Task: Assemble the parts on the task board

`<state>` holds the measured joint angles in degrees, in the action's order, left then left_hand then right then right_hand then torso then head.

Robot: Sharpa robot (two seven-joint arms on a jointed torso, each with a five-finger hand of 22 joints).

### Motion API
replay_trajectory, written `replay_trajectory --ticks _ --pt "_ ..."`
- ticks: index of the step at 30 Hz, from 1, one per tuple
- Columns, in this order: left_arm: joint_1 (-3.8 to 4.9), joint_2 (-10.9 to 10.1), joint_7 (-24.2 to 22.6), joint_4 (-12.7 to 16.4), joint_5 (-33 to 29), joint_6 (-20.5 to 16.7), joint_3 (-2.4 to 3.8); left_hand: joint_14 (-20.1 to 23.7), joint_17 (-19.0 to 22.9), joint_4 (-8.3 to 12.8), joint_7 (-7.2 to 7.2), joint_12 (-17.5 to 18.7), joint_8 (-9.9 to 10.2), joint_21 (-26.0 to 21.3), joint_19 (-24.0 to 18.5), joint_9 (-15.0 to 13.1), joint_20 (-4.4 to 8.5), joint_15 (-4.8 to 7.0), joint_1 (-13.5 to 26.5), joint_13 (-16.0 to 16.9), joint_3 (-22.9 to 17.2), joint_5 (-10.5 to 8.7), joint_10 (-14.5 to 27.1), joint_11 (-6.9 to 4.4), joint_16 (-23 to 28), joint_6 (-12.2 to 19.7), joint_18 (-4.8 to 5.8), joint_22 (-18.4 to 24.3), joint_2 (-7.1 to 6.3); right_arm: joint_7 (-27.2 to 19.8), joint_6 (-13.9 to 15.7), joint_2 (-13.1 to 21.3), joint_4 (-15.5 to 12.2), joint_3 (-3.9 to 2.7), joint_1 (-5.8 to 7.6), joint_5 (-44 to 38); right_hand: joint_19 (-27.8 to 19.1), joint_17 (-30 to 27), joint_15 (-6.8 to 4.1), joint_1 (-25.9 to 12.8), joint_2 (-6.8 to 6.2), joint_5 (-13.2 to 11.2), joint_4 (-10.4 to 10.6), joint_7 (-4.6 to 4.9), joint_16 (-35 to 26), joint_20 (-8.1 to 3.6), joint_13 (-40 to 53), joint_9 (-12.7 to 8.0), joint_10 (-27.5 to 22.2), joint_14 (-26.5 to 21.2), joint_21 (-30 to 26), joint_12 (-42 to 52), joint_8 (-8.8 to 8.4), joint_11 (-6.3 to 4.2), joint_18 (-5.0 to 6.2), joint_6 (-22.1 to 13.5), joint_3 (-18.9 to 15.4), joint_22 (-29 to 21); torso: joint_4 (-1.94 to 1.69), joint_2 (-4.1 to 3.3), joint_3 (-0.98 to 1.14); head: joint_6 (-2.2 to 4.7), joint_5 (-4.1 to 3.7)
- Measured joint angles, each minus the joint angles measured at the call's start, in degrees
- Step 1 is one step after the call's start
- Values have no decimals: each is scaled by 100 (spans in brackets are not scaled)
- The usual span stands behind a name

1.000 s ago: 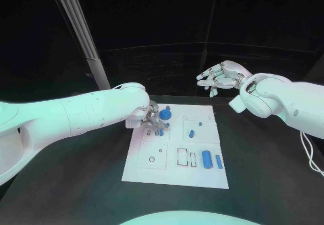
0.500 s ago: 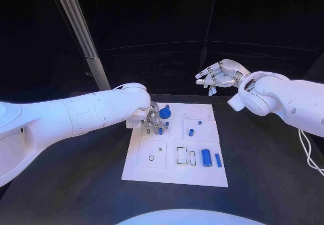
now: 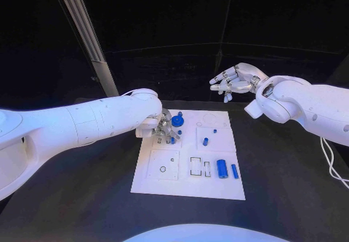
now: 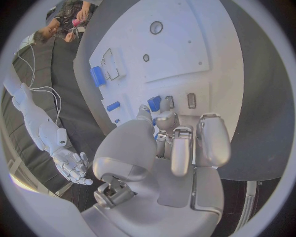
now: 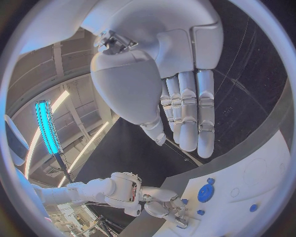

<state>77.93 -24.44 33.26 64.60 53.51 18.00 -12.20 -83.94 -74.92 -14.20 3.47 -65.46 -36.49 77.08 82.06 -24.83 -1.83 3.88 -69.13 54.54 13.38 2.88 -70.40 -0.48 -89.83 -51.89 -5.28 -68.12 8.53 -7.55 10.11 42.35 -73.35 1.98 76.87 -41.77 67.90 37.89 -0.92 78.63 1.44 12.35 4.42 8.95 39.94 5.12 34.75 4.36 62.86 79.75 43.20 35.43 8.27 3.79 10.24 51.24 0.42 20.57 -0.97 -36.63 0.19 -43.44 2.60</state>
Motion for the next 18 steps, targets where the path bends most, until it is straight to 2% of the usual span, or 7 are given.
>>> replay_trajectory --ticks 3,14,18 --pt "0 0 0 14 1 3 0 0 0 44 0 7 -27 0 0 -23 0 0 -83 0 -66 0 8 9 0 0 89 0 -1 7 -26 -14 15 0 0 -10 0 0 0 0 0 0 0 0 0 0 0 0 0 0 0 0 0 0 0 0 0 0 0 0 0 -1 -1" --pt "-2 11 0 20 2 14 0 0 0 92 -1 7 -27 0 0 -47 0 0 -134 -9 -130 0 8 8 0 41 88 -20 -8 28 -106 -52 64 0 0 -52 0 -17 0 0 0 0 0 0 -36 0 -6 0 0 0 0 0 0 0 0 0 0 -9 0 -1 0 -18 7" --pt "-2 9 0 20 2 8 0 0 0 154 -1 7 -47 -1 0 -73 0 0 -273 -9 -299 0 11 6 0 40 88 -28 75 39 -129 -60 79 1 0 -70 0 -17 0 0 0 0 0 0 -36 0 -6 0 0 0 0 0 0 0 0 0 0 -9 0 -2 0 -26 7"
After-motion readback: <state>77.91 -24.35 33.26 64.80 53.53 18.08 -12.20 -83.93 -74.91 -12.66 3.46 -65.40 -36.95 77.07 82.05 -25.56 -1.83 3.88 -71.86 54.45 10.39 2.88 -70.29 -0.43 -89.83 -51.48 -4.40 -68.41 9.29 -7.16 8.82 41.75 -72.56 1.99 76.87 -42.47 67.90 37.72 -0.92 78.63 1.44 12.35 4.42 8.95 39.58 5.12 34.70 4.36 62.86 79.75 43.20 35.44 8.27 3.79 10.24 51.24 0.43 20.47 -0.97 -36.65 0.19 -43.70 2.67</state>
